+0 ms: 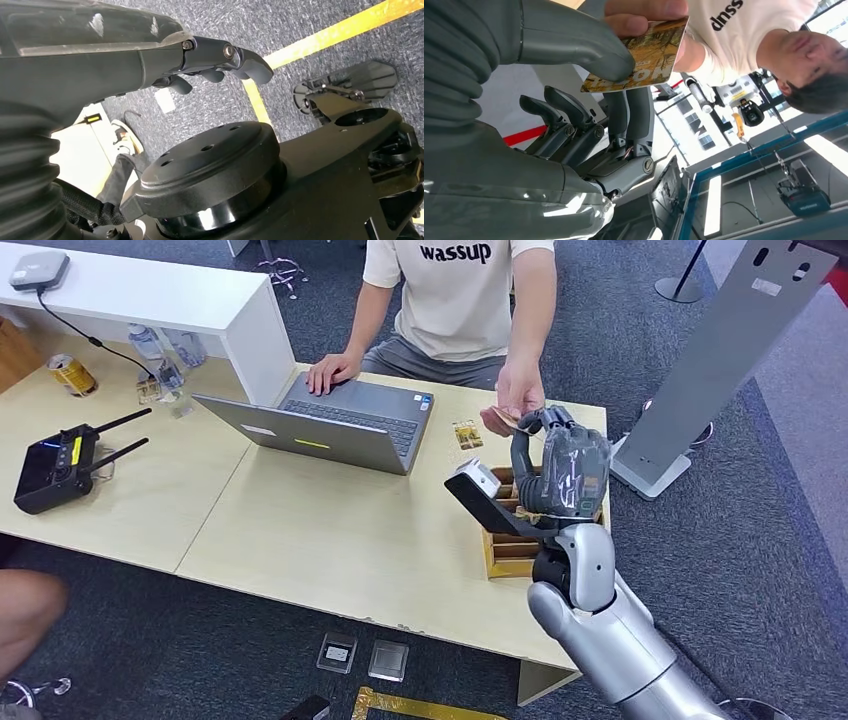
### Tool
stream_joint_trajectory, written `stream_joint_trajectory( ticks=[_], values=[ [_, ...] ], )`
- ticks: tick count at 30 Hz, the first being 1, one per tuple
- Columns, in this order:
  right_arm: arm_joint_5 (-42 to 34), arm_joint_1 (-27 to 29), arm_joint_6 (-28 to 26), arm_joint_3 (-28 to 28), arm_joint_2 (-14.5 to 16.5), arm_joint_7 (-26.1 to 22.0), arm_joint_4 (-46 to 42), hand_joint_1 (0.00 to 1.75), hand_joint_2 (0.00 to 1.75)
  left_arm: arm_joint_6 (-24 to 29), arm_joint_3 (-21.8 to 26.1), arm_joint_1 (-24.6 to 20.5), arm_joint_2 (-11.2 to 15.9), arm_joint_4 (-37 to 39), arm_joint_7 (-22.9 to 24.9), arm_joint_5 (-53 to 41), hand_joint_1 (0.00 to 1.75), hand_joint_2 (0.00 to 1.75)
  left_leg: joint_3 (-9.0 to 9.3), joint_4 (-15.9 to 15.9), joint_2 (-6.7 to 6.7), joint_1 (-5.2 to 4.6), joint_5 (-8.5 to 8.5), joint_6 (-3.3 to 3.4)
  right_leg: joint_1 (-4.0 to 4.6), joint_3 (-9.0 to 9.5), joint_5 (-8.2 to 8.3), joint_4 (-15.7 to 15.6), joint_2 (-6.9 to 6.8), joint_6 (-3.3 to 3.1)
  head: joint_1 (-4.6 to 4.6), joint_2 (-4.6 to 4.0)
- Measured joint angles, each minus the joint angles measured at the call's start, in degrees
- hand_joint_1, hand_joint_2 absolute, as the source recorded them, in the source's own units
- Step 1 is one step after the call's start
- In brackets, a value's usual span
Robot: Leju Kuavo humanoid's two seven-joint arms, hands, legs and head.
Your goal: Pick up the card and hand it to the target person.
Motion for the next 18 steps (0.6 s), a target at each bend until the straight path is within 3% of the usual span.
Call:
stream_joint_trajectory(
  ticks=[5,9,13,16,18],
  values=[
    [0.82,2.66,0.0,-5.93,0.7,-3.85,-2.7,1.75,1.75,-0.04,-0.06,0.14,0.14,-0.02,-1.15,0.13,0.0,1.75,-0.03,0.01,0.0,-0.01,-0.01,0.0,-0.01,-0.03,-0.01,0.02,0.0,0.0,0.0,0.0],
    [-3.39,4.23,0.0,-11.65,2.01,-9.54,-4.01,0.0,1.75,0.09,0.35,0.52,0.37,-0.03,-2.18,0.72,0.0,1.75,-0.05,0.0,0.03,-0.01,0.01,-0.01,-0.01,-0.06,0.0,0.02,0.0,-0.02,0.0,0.0],
    [-14.28,4.7,0.0,-16.82,3.59,-17.64,-5.04,0.0,1.75,1.02,1.25,0.95,0.48,0.05,-2.03,2.04,0.0,0.0,-0.07,0.02,0.11,-0.02,0.0,-0.01,-0.01,-0.12,0.01,0.05,0.07,-0.02,0.0,0.0],
    [-28.15,5.13,0.8,-14.91,2.27,-22.15,-7.9,0.0,1.75,1.52,1.63,0.95,0.59,-0.04,-1.99,2.7,0.0,0.0,-0.1,0.05,0.1,-0.02,0.0,0.0,-0.02,-0.14,0.01,0.07,0.06,-0.01,0.0,0.0],
    [-31.15,5.4,1.04,-13.18,1.25,-22.06,-9.26,0.0,1.75,1.62,1.66,0.95,0.62,-0.07,-1.97,2.81,0.0,0.0,-0.11,0.08,0.03,-0.02,-0.01,0.0,-0.02,-0.14,-0.01,0.09,0.02,0.0,0.0,0.0]
  ],
)
